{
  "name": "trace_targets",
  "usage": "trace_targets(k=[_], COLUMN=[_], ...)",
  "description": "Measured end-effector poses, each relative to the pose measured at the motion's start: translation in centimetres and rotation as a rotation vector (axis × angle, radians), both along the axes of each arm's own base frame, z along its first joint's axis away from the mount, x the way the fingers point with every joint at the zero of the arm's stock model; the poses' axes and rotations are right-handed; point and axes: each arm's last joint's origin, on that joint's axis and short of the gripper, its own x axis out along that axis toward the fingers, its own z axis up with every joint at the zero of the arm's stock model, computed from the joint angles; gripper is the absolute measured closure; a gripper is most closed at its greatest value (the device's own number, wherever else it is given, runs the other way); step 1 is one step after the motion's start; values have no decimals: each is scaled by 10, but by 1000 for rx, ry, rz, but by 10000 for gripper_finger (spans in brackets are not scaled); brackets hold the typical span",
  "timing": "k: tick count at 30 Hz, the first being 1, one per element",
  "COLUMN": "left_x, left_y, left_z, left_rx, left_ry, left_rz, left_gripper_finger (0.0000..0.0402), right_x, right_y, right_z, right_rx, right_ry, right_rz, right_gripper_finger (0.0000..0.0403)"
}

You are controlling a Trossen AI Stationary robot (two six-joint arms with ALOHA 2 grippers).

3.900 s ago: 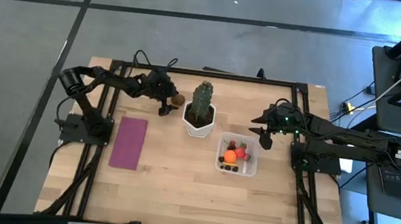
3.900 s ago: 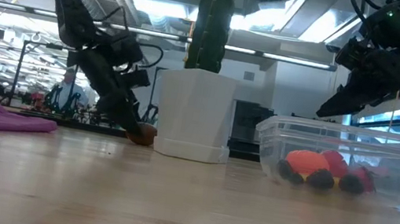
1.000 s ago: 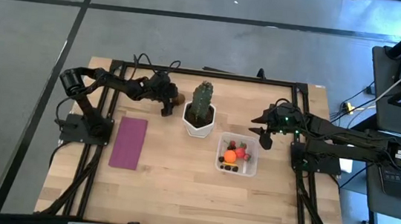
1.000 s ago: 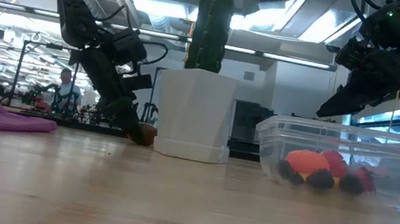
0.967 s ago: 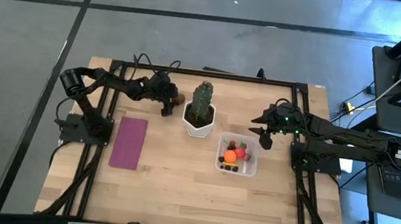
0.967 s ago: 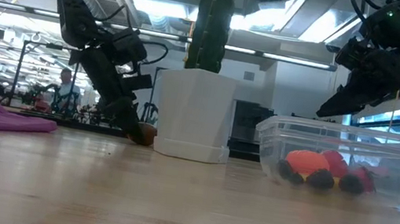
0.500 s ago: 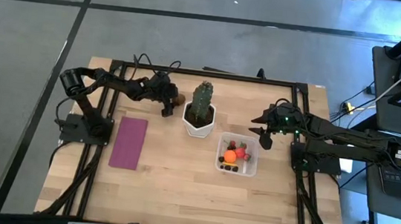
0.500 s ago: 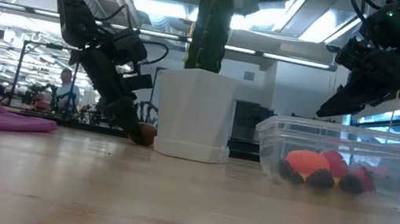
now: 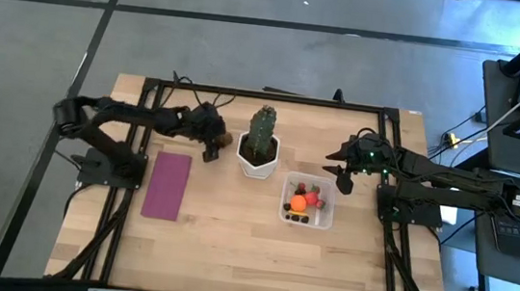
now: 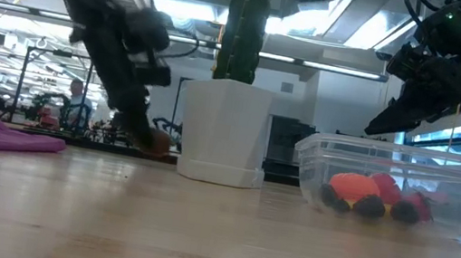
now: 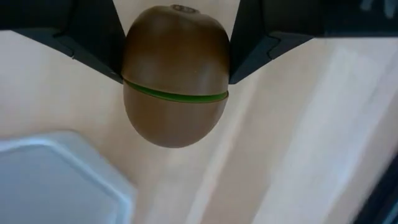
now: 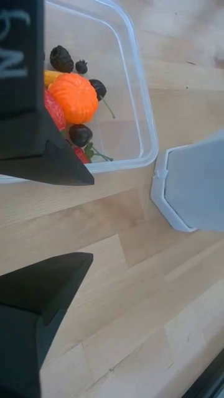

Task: Pick and placing Produce into tupperware
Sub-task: Put the kiwi into the transparent bin

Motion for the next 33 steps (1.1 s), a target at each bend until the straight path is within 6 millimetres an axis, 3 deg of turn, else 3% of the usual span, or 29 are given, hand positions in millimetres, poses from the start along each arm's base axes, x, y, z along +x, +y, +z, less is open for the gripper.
trace_targets(k=[9, 17, 22, 26, 33], left_x=[-19, -2, 12, 29, 96], left_y=[-75, -155, -195, -219, -247], left_z=[42, 70, 86, 97, 128], left_rx=[-330, -447, -349, -116, 132], left_ry=[-25, -305, -584, -689, -709], left_rz=[1, -137, -227, -275, -249], left_gripper_finger=[167, 166, 167, 167, 167], right_x=[0, 0, 0, 0, -2], right_y=[0, 0, 0, 0, 1], right_z=[0, 0, 0, 0, -3], right_rx=[-1, -6, -31, -44, -29], right_ry=[0, 4, 7, 9, 39], right_rz=[2, 6, 24, 34, 32], right_gripper_finger=[215, 215, 214, 215, 215])
